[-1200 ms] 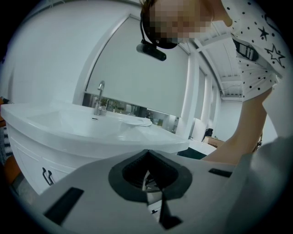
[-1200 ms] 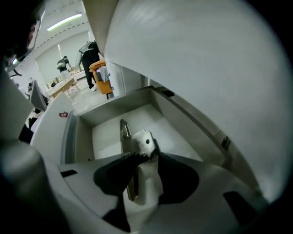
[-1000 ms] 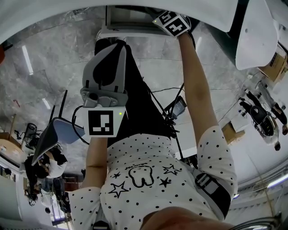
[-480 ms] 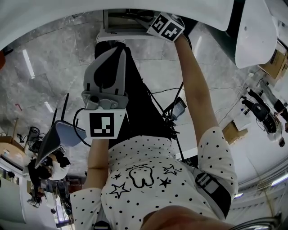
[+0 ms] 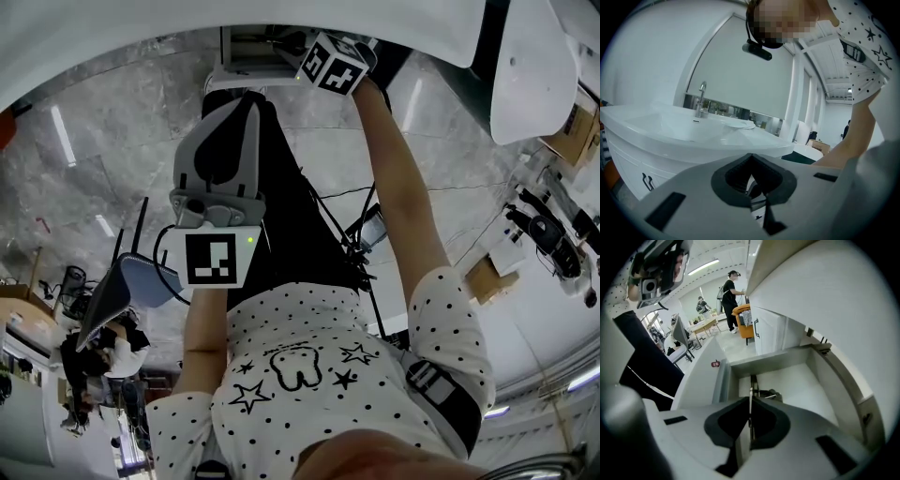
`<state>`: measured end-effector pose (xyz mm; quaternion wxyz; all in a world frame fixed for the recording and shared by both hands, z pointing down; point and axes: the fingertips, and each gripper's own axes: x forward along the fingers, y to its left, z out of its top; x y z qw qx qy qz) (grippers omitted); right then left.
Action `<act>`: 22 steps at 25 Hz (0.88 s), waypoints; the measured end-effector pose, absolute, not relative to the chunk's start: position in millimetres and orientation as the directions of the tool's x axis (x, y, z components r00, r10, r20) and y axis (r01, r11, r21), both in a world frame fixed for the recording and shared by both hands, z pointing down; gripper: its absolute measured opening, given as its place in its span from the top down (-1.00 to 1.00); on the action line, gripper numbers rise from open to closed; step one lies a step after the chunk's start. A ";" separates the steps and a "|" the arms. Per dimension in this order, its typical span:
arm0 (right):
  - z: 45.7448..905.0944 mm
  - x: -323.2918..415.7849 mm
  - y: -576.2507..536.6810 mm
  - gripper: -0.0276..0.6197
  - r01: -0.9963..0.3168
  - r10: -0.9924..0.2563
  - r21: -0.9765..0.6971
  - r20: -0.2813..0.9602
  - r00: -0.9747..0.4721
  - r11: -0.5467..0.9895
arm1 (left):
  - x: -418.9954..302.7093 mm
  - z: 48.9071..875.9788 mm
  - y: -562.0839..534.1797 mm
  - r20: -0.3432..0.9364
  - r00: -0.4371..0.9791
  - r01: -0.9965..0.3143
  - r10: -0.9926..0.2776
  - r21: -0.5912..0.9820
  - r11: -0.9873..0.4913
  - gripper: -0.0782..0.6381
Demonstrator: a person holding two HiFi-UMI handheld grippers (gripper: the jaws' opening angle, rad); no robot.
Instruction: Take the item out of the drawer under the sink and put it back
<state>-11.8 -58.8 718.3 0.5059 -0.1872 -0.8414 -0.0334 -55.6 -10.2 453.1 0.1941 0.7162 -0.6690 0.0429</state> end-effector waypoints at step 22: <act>614.2 10.0 -66.9 0.87 0.194 0.070 0.043 0.836 -0.544 0.980 | -83.1 392.4 -17.6 0.290 0.121 -0.976 -0.949 0.207 -0.062 0.79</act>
